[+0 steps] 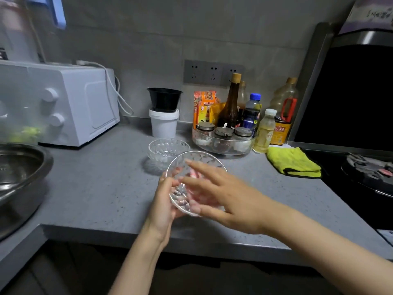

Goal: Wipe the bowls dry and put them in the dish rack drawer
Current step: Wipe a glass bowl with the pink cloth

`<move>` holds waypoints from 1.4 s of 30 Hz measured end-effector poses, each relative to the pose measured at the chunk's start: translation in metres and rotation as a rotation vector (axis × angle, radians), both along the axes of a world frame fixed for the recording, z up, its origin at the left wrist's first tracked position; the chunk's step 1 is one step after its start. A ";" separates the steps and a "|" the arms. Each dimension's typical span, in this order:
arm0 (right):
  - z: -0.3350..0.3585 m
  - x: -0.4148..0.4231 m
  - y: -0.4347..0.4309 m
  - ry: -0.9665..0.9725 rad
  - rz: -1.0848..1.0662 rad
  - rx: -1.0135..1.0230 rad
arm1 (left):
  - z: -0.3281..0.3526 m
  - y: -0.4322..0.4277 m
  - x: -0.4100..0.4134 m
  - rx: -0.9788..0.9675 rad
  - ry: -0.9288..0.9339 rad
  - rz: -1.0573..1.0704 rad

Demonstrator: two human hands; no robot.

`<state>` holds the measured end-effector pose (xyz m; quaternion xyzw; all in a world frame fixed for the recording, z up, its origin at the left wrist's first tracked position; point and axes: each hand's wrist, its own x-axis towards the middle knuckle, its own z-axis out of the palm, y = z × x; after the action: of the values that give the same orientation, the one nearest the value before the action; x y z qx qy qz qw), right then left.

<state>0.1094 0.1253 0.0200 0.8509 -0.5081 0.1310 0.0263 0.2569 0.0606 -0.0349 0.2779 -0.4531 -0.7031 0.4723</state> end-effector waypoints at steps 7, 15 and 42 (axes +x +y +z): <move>-0.053 0.008 0.009 0.457 -0.109 -0.309 | -0.020 0.014 -0.001 0.003 0.034 0.319; -0.070 0.029 0.013 -0.009 -0.042 -0.232 | -0.013 0.005 -0.003 -0.018 0.059 0.281; -0.072 0.031 0.013 0.084 -0.145 -0.212 | 0.013 -0.020 0.005 -0.207 -0.112 0.096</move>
<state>0.1405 0.1385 -0.0519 0.8092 -0.5499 0.1461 0.1466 0.2617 0.0409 -0.0222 0.2879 -0.5353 -0.6126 0.5053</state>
